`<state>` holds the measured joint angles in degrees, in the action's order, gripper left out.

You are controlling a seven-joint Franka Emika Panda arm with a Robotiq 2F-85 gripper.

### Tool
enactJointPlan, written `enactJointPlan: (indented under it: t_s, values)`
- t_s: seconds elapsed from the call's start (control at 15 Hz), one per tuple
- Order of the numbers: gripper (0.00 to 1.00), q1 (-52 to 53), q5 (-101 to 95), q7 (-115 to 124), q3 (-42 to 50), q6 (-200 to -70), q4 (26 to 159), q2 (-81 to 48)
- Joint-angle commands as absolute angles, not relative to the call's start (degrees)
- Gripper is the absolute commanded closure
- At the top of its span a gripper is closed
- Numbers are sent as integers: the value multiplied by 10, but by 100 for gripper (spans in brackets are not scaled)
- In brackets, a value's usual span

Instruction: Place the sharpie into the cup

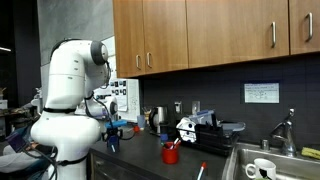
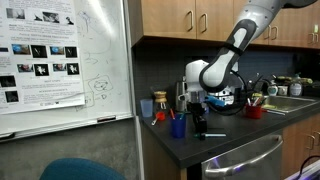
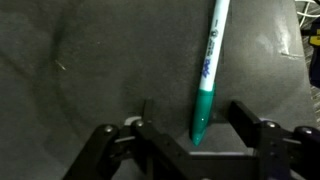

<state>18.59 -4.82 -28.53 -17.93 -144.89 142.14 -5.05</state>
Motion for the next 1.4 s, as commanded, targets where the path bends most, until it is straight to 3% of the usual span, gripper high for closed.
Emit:
enactJointPlan:
  t_s: [0.0,0.4,0.47,0.6,1.33]
  values:
    - [54,177,-58,-283,-183,-1456,1412,-60]
    - [97,173,-58,-281,-184,-1455,1411,-53]
    - [100,173,-59,-280,-185,-1452,1412,-51]
    - [96,173,-60,-278,-185,-1444,1413,-44]
    - [96,193,-72,-299,-188,-1313,1399,84]
